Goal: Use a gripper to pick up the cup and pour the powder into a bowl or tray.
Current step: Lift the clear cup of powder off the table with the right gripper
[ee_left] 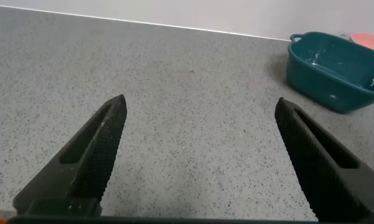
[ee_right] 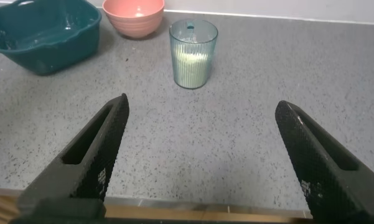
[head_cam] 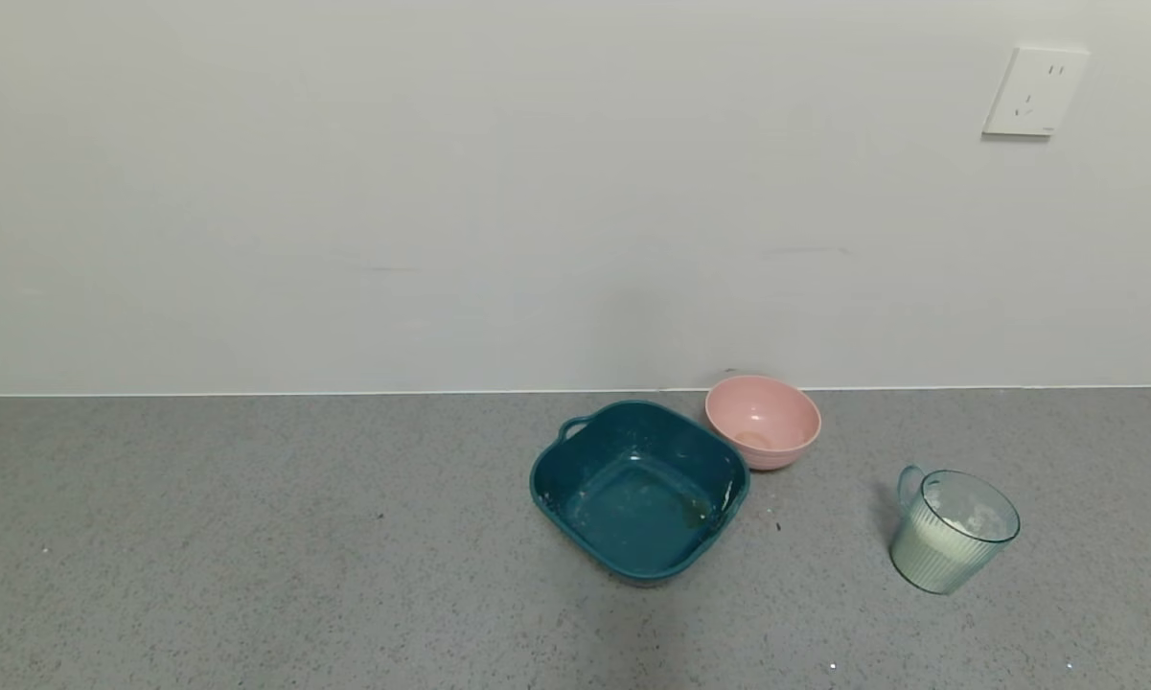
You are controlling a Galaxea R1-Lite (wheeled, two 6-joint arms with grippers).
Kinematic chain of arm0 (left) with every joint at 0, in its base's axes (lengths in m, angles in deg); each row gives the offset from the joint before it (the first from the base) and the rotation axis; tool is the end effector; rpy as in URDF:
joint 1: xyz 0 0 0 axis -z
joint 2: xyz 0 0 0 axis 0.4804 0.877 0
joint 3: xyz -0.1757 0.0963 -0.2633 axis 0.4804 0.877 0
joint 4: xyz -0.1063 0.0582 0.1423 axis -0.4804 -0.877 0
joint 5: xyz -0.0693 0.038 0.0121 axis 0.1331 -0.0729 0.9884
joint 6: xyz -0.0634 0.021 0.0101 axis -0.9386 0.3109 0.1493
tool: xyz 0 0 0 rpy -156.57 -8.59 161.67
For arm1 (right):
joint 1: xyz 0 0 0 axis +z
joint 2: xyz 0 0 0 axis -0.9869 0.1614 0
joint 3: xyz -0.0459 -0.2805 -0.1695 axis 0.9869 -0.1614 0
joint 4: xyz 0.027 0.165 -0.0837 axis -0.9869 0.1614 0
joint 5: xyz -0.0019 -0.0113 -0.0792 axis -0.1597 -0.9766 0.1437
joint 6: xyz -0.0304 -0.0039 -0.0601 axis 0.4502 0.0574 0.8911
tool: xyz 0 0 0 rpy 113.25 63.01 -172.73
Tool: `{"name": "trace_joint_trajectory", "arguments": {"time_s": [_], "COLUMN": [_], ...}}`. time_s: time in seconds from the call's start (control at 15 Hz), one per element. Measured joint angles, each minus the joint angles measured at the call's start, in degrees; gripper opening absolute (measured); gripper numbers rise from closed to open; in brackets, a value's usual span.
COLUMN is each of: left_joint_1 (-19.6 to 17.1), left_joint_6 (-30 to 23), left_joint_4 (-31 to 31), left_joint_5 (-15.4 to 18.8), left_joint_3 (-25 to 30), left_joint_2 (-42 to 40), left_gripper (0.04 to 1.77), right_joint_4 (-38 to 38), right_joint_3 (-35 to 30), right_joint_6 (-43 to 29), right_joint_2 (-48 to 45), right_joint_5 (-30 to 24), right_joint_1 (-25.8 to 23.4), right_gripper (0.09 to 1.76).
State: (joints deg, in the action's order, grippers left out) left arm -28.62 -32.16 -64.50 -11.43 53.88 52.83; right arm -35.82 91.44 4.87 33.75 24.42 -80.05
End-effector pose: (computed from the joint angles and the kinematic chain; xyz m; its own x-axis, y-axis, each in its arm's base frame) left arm -0.0122 0.0014 0.0759 0.9998 0.0187 0.0010 -0.0184 0.9920 -0.1247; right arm -0.0234 0.0014 0.1013 0.9959 0.0353 -0.0828 -0.0354 0.9994 0.0007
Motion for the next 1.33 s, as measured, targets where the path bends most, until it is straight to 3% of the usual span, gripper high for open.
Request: {"name": "trace_joint_trajectory", "arguments": {"time_s": [0.73, 1.33], "left_joint_1": [0.0, 0.0], "left_joint_6": [0.02, 0.02], "left_joint_4": [0.0, -0.02], "left_joint_5": [-0.02, -0.05], "left_joint_3": [0.0, 0.0], "left_joint_2": [0.0, 0.0], "left_gripper": [1.72, 1.72], "right_joint_4": [-0.63, -26.15], "right_joint_3": [8.23, 2.26], "right_joint_6": [-4.61, -4.36], "right_joint_2": [32.65, 55.71], "right_joint_5": [-2.16, -3.1], "right_joint_1": [-0.09, 0.09], "right_gripper": [1.71, 1.71]}}
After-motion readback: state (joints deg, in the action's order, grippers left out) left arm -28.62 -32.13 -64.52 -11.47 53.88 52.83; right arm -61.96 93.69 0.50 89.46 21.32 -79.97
